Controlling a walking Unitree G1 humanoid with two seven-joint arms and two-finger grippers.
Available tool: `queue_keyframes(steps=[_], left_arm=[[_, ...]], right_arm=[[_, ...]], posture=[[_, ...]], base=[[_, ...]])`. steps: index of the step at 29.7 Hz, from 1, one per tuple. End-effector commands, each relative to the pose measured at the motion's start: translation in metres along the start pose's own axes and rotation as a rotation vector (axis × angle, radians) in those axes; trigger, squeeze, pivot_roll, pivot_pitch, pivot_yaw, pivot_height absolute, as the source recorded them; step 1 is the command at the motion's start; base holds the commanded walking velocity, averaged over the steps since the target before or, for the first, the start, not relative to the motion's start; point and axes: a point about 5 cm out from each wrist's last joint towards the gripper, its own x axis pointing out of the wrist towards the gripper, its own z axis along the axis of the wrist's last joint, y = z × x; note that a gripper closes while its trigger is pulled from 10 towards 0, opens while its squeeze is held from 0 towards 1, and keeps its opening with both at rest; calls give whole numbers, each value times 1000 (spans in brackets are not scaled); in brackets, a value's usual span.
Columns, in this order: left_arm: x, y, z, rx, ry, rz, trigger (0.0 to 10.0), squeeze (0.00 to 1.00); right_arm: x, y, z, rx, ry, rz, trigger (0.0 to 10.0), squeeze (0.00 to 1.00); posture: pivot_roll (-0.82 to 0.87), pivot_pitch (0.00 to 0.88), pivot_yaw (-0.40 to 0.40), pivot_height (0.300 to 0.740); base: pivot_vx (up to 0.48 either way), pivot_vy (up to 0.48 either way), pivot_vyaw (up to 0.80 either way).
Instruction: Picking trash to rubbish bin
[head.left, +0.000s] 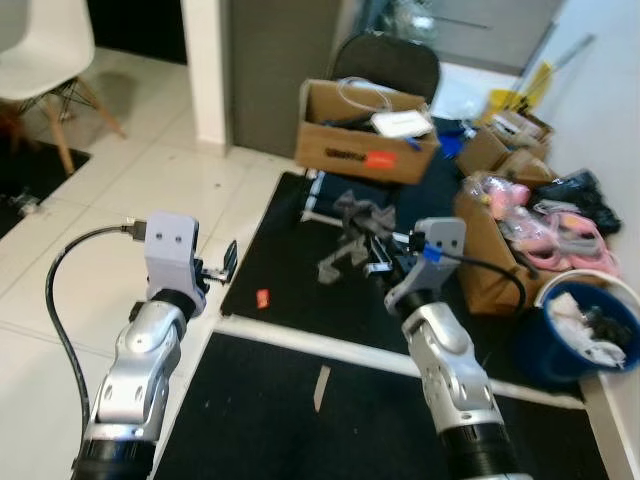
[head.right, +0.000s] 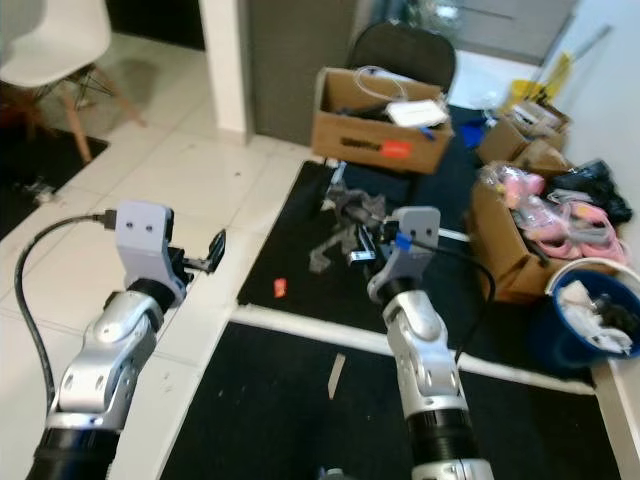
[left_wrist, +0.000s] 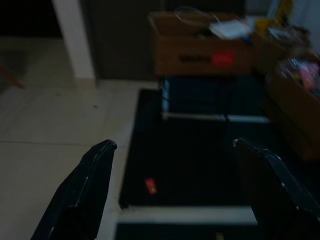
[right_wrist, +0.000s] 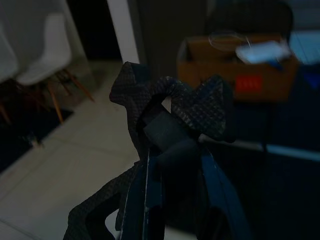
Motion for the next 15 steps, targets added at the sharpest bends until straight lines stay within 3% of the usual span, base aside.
queue_keyframes(steps=[1, 15], left_arm=[[-2, -4, -11, 7, 49, -9, 10000, 0], [1, 1, -9, -36, 64, 48, 10000, 0]], right_arm=[[-4, -7, -6, 2, 21, -34, 10000, 0], [-7, -6, -16, 7, 40, -42, 10000, 0]], posture=[[13, 151, -42, 740], [23, 153, -39, 740]], base=[[0, 0, -800], [0, 0, -800]])
